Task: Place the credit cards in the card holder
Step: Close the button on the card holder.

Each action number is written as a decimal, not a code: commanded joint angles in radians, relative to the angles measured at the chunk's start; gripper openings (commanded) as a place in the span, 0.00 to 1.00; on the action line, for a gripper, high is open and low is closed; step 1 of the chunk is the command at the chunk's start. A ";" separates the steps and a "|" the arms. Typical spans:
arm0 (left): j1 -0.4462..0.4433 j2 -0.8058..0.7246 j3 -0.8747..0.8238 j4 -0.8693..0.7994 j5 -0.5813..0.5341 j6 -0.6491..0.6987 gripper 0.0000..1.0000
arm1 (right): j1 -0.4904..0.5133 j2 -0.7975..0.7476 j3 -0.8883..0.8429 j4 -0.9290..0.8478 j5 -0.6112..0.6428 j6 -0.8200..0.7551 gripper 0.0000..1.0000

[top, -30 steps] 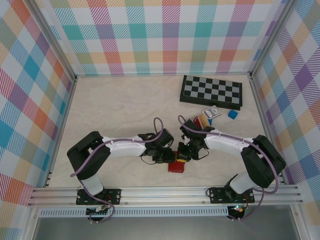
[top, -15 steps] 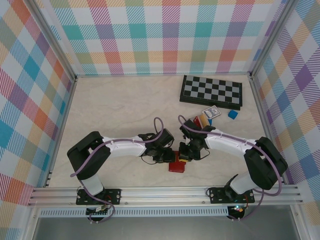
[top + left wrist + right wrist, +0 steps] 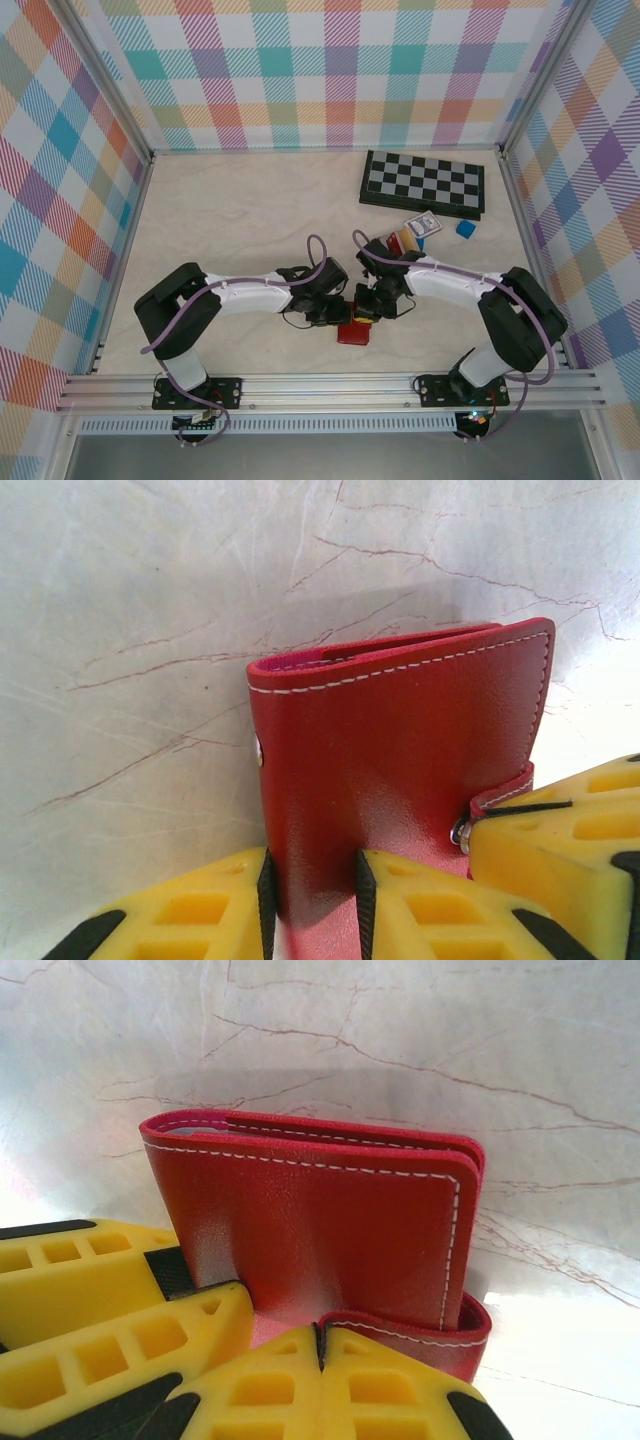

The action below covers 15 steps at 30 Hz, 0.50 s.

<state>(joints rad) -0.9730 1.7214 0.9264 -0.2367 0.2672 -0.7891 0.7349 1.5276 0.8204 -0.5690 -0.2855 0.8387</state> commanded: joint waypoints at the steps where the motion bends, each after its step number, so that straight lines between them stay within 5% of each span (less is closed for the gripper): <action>1: -0.012 0.014 -0.012 0.000 -0.017 -0.002 0.27 | 0.016 0.042 -0.027 0.009 0.009 0.017 0.00; 15: -0.012 0.008 -0.015 0.004 -0.024 -0.010 0.26 | 0.067 0.003 -0.188 0.070 0.072 0.097 0.00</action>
<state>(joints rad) -0.9730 1.7214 0.9257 -0.2367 0.2668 -0.7925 0.7612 1.4677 0.7162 -0.4366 -0.2672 0.9104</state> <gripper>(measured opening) 0.265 0.042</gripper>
